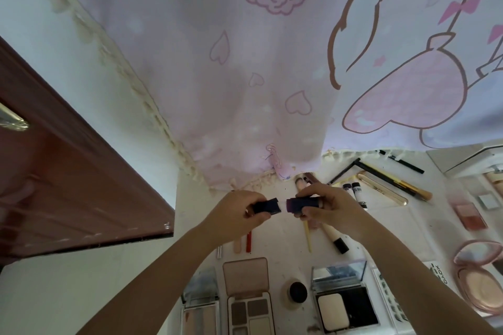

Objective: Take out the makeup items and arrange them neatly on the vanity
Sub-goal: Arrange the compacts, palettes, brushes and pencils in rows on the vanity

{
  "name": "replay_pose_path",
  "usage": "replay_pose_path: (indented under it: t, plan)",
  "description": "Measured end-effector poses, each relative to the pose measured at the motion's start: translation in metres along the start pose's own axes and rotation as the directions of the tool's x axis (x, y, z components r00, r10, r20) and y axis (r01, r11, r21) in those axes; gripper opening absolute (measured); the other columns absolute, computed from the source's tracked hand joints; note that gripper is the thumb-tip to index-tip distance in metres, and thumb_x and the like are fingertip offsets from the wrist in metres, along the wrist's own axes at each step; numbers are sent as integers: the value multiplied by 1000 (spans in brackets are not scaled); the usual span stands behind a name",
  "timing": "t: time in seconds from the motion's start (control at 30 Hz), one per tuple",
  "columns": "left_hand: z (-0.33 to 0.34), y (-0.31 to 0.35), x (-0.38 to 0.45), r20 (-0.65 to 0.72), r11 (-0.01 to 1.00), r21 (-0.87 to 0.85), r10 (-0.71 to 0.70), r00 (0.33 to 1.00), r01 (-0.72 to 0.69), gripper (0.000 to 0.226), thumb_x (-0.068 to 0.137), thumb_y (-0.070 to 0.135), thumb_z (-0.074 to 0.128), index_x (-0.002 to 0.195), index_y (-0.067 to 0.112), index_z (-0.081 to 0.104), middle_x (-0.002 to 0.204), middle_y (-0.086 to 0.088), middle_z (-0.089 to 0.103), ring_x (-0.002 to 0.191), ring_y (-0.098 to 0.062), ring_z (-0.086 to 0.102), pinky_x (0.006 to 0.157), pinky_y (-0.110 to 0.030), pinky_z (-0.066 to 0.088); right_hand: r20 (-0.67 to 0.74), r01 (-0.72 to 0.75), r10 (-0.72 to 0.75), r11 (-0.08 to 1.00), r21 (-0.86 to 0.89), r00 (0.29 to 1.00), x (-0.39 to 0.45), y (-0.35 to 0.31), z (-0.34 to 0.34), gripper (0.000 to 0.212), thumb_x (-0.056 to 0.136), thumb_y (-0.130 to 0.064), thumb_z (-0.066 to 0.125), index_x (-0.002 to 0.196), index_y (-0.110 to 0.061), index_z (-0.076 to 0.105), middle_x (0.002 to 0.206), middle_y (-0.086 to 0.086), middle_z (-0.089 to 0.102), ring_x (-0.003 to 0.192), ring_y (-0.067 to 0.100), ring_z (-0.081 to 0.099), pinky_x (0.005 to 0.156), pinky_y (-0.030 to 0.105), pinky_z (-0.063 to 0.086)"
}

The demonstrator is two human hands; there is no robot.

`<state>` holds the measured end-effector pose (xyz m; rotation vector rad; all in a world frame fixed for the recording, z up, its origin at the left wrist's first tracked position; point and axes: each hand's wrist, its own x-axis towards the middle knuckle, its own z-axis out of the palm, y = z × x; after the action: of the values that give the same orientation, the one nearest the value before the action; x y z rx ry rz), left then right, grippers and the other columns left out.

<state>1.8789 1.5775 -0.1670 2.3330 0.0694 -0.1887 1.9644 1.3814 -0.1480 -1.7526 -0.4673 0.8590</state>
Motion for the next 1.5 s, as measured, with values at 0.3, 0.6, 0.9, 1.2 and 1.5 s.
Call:
replay_pose_path:
  t: [0.3,0.6,0.9,1.2,1.5]
  plan:
    - [4,-30,19,85,993,120,10,996,-21,26,85,9,61,111,9,63,99,-5,62,86,-8,47,70,-12,32,-65,-61,32,855,-515,997,22,22,25,18,81,-18,64,98,-12,65,76,-17,53,72,-3,49,62,3,40]
    - [16,-64,70,299,938,342,-58,952,-50,34,83,-2,54,113,9,65,112,-8,65,105,-21,57,89,-26,41,-98,-223,220,665,-713,971,58,57,63,27,84,-30,56,100,-8,60,91,7,66,81,19,59,55,24,37]
    - [36,-87,89,394,904,406,-42,918,-133,36,79,-1,57,108,17,67,99,-9,59,99,-26,56,83,-31,46,-146,-332,313,698,-634,938,69,73,85,30,81,-21,60,64,-20,36,78,0,50,68,14,48,45,17,27]
    - [48,-92,91,423,893,414,-20,906,-174,40,82,-3,53,116,15,63,119,-7,61,112,-25,45,95,-35,40,-134,-364,359,714,-598,924,71,80,89,23,81,-26,64,87,-15,45,100,9,62,78,13,47,46,13,25]
    - [48,-97,85,364,914,358,50,930,-190,44,78,-10,51,117,8,63,120,-8,63,114,-24,50,100,-35,37,-115,-356,361,724,-591,925,68,90,86,32,79,-39,66,80,-15,45,74,-3,46,74,13,45,48,14,24]
